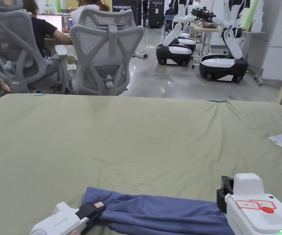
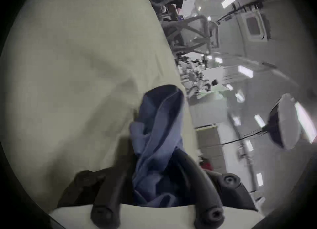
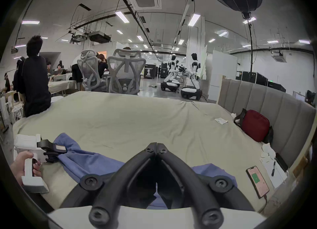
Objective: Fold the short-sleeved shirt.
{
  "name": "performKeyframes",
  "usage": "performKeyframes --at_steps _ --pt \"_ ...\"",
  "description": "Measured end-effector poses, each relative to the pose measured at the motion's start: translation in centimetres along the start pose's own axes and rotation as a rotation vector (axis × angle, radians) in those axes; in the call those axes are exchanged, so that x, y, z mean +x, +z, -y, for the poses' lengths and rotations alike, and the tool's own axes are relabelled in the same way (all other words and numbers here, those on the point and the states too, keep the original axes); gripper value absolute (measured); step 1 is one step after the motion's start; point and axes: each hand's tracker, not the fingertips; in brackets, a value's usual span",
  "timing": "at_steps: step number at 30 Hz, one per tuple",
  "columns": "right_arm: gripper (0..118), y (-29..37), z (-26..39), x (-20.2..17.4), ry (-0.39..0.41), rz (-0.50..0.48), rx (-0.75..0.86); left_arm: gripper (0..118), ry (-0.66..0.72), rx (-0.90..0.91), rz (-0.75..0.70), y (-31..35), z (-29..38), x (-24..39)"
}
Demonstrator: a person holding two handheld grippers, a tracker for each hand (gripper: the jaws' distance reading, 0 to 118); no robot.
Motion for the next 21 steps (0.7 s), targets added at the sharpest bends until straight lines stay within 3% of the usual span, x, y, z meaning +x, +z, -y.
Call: performKeyframes --at_steps 3,5,9,13,18,21 --pt "0 -0.4 0.2 0.1 0.009 0.012 -0.009 12 0.006 0.094 0.012 1.5 -0.8 0.3" --pt "0 -0.7 0.1 -0.1 0.008 0.010 -0.017 12 -0.077 0.153 -0.035 2.7 -2.2 0.9" --pt "0 -0.7 0.1 -0.9 0.024 -0.001 -0.021 12 -0.356 0.257 -0.195 5.8 -4.9 2.8" --pt "0 -0.8 0.1 -1.7 0.040 -0.023 -0.023 12 -0.667 0.269 -0.253 7.1 -3.6 7.2" --pt "0 0.0 0.1 -1.3 0.038 -0.042 -0.013 12 -0.990 0.200 -0.197 4.3 3.7 14.2" --pt "0 0.6 0.4 -0.3 0.030 -0.040 -0.004 12 -1.252 0.093 -0.206 0.6 10.3 16.9"
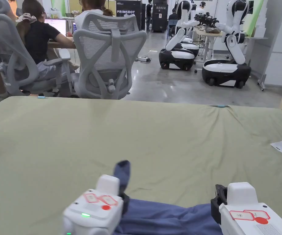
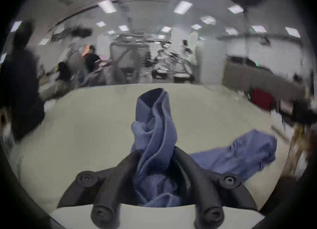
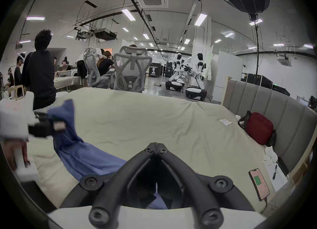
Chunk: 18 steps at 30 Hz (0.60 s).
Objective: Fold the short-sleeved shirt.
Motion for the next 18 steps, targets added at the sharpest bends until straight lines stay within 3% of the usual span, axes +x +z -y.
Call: performKeyframes --at_steps 3,6,7,9,10,12,14,16,17,18 --pt "0 0.5 0.6 1.4 -0.030 -0.002 -0.002 11 -0.153 -0.132 0.019 -2.7 1.4 5.7" --pt "0 0.9 1.4 2.5 -0.025 0.005 -0.010 14 -0.079 -0.173 -0.026 -4.6 2.9 6.9" --pt "0 0.9 1.5 2.8 -0.023 0.007 -0.014 24 -0.044 -0.181 -0.012 -4.9 2.9 6.6" --pt "0 0.9 1.7 3.4 -0.034 0.007 -0.020 81 0.047 -0.202 0.053 -5.0 2.4 5.8" --pt "0 1.0 1.7 3.6 -0.045 0.005 -0.022 95 0.116 -0.162 0.114 -4.2 1.9 5.2" --pt "0 1.0 1.7 3.8 -0.054 -0.001 -0.019 89 0.320 -0.037 0.232 -2.1 0.6 2.8" --pt "0 1.1 1.7 3.9 -0.056 -0.005 -0.016 91 0.491 0.004 0.211 -1.0 -0.1 0.4" --pt "0 1.1 1.7 3.9 -0.068 -0.010 -0.011 89 0.573 0.016 0.161 -0.5 -0.5 -1.5" --pt "0 1.0 1.8 4.0 -0.071 -0.012 -0.010 79 0.592 -0.026 0.150 -0.9 -0.6 -2.2" --pt "0 0.9 1.9 3.9 -0.073 -0.013 -0.011 59 0.586 -0.088 0.147 -1.6 -0.6 -2.7"
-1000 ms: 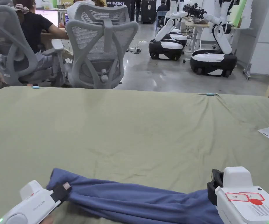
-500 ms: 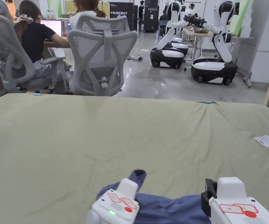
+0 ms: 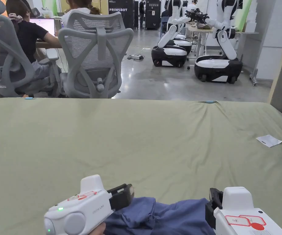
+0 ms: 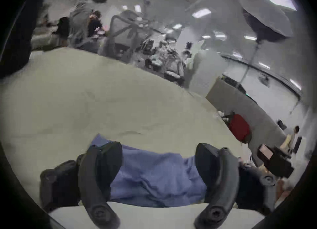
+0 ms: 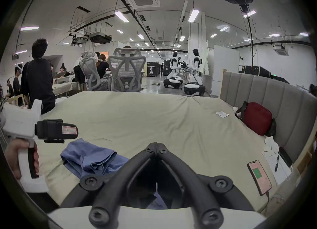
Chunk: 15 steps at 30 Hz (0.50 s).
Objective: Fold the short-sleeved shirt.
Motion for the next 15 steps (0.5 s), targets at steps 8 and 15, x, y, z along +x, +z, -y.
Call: performKeyframes --at_steps 8,15 --pt "0 -0.6 0.5 0.5 -0.016 0.003 -0.015 0 0.037 -0.202 0.087 -5.2 4.9 1.8" --pt "0 -0.5 0.5 1.0 -0.015 0.015 -0.025 0 -0.034 -0.281 0.123 -6.6 7.0 4.5"
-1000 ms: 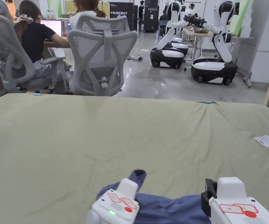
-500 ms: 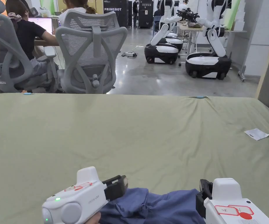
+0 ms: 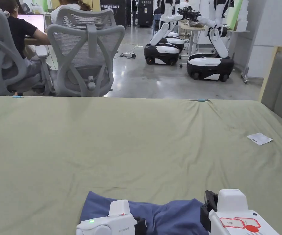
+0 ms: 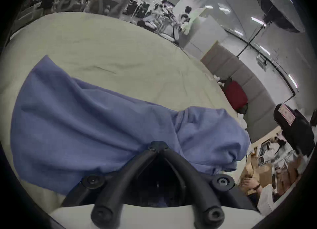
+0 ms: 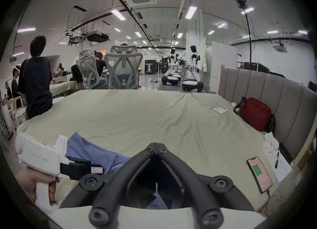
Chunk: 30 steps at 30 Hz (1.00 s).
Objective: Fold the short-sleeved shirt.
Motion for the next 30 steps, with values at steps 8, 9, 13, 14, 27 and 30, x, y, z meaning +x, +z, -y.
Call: performKeyframes --at_steps 8,9,13,14,27,30 --pt "0 -0.2 -0.6 -2.6 0.028 -0.033 0.002 0 -0.039 0.165 -0.016 6.8 -2.3 -1.3" --pt "0 0.0 -0.7 -3.0 0.032 -0.039 0.005 0 -0.024 0.193 -0.011 7.8 -2.1 -2.2" --pt "0 0.7 -0.5 -3.9 0.073 -0.056 0.008 49 0.132 0.408 -0.031 12.5 -1.2 -8.0" --pt "0 0.6 -0.4 -4.0 0.075 -0.052 0.005 90 0.169 0.454 -0.049 13.4 -1.2 -9.6" --pt "0 -0.1 -0.4 -4.7 0.082 -0.071 -0.008 96 0.634 0.224 0.277 5.2 0.7 -15.3" --pt "0 -0.1 -0.2 -3.8 0.079 -0.052 -0.017 22 0.672 0.226 0.175 3.6 0.1 -14.0"
